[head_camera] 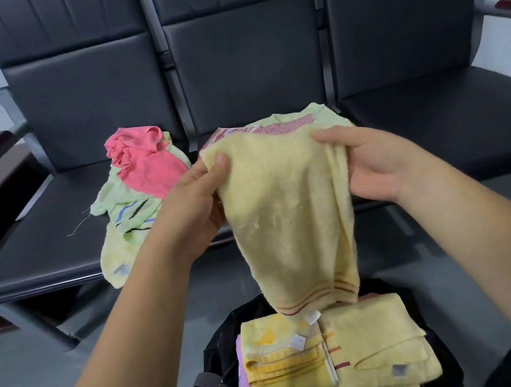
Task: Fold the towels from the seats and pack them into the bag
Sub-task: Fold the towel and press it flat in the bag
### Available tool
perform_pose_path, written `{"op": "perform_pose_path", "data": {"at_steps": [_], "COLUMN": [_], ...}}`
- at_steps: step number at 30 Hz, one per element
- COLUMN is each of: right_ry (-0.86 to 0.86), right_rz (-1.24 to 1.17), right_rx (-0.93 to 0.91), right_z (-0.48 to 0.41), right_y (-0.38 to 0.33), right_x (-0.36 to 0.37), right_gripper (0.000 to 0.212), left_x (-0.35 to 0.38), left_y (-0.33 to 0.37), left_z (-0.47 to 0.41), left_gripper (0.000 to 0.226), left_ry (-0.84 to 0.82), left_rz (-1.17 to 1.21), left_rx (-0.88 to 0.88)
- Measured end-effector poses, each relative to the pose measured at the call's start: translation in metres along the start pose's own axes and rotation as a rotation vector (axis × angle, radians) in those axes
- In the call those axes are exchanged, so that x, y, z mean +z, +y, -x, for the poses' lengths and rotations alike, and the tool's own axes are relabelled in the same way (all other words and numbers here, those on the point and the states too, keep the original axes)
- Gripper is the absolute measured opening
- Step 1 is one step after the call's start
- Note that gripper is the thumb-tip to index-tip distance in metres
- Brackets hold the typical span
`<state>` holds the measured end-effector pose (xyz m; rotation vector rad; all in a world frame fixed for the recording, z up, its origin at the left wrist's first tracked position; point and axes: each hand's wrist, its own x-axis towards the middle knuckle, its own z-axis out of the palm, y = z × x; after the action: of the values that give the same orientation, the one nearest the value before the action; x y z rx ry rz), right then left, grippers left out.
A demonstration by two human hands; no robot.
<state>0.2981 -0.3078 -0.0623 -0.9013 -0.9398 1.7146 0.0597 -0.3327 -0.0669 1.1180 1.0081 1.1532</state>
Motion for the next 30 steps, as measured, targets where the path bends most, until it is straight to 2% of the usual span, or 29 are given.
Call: {"op": "perform_pose_path", "data": {"at_steps": [2,5,7,8,12,14,16,18,21,23,25,26,28,30], "right_ry": [-0.081,-0.056,-0.053,-0.061,0.012,0.052,0.038,-0.004,-0.097,-0.149,-0.147,-0.121,-0.065,-0.027], "right_rz": [0.021,0.183,0.147,0.138,0.372,0.415,0.291,0.107,-0.136,-0.063,0.163,0.224,0.210,0.142], "right_rx": [0.016,-0.001,-0.069,-0.098,-0.108,-0.070,0.036,0.119,0.072,0.067,0.106,0.109,0.089,0.058], "right_z": [0.003,0.001,-0.001,-0.001,-0.003,-0.003,-0.001,0.002,0.006,0.009,0.008,0.007,0.003,0.001], "right_y": [-0.001,0.002,0.002,0.000,0.000,0.004,0.005,0.002,-0.006,-0.007,-0.003,0.000,0.004,0.005], "right_x": [0.000,-0.002,-0.004,-0.006,-0.011,-0.011,-0.010,-0.007,-0.006,-0.005,-0.006,-0.007,-0.010,-0.012], "right_gripper": [0.040,0.048,0.049,0.048,0.035,0.025,0.022,0.023,0.027,0.037,0.045,0.047,0.047,0.047], "left_x": [0.003,0.000,-0.005,-0.006,-0.006,-0.004,-0.004,-0.001,0.002,0.001,-0.003,-0.005,-0.012,-0.013], "left_y": [0.000,-0.004,-0.008,-0.010,-0.012,-0.013,-0.013,-0.014,-0.009,-0.008,-0.013,-0.016,-0.020,-0.021], "left_z": [0.000,-0.002,-0.004,-0.005,-0.005,-0.003,-0.002,-0.005,-0.010,-0.011,-0.013,-0.015,-0.020,-0.019], "left_gripper": [0.024,0.044,0.056,0.054,0.019,0.020,0.021,0.024,0.029,0.031,0.033,0.031,0.020,0.025], "left_ry": [-0.031,-0.145,-0.252,-0.272,-0.115,-0.059,-0.034,-0.004,0.021,-0.095,-0.187,-0.186,-0.095,-0.045], "left_rz": [0.114,0.210,0.184,0.130,-0.255,-0.362,-0.401,-0.278,0.061,0.197,0.236,0.187,-0.052,-0.305], "left_rx": [0.002,0.045,0.066,0.072,0.095,0.086,0.086,0.051,-0.020,0.018,0.074,0.096,0.141,0.170]}}
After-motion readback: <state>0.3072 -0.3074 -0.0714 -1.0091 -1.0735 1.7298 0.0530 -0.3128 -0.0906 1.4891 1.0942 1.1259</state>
